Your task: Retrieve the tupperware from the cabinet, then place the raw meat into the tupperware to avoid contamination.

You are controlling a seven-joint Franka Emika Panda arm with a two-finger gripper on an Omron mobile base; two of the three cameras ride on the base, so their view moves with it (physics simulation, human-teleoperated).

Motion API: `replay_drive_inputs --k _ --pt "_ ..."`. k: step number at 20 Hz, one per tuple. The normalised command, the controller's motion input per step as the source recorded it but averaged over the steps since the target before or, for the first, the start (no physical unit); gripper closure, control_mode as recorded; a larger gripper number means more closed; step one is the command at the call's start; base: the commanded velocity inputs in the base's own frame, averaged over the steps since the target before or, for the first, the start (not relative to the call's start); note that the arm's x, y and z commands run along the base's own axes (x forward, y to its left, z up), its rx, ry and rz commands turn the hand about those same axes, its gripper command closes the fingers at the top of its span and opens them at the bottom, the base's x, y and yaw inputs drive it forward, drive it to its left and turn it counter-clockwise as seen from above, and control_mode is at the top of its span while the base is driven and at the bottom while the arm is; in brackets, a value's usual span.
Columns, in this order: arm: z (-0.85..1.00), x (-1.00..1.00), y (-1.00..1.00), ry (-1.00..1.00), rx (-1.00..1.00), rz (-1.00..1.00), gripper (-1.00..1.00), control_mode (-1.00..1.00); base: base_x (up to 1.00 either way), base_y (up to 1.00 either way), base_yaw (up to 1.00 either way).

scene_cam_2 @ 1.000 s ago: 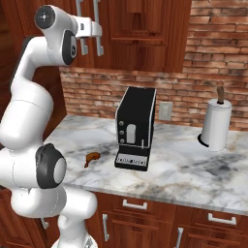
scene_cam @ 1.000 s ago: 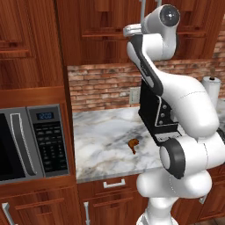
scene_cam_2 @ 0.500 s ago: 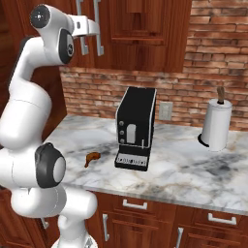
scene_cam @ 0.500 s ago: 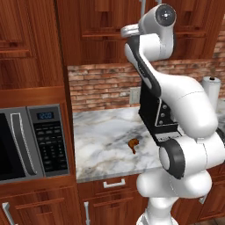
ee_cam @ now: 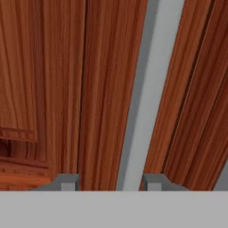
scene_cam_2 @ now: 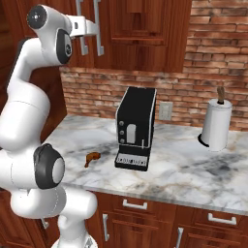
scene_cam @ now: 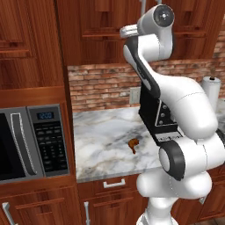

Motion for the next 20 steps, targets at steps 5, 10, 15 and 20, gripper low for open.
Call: replay_drive_inputs --k 5,10,15,20 --pt "-0.01 -0.32 0.01 0.12 0.00 -0.03 1.00 -1.00 0.00 0.00 0.00" --pt "0.00 -0.71 0.22 0.09 0.00 -0.06 1.00 -1.00 0.00 0.00 0.00" --pt "-0.02 -0.64 0.40 0.08 0.00 -0.09 1.00 -1.00 0.00 0.00 0.00" --pt "-0.05 -0.50 0.53 0.06 0.00 -0.11 1.00 -1.00 0.00 0.00 0.00"
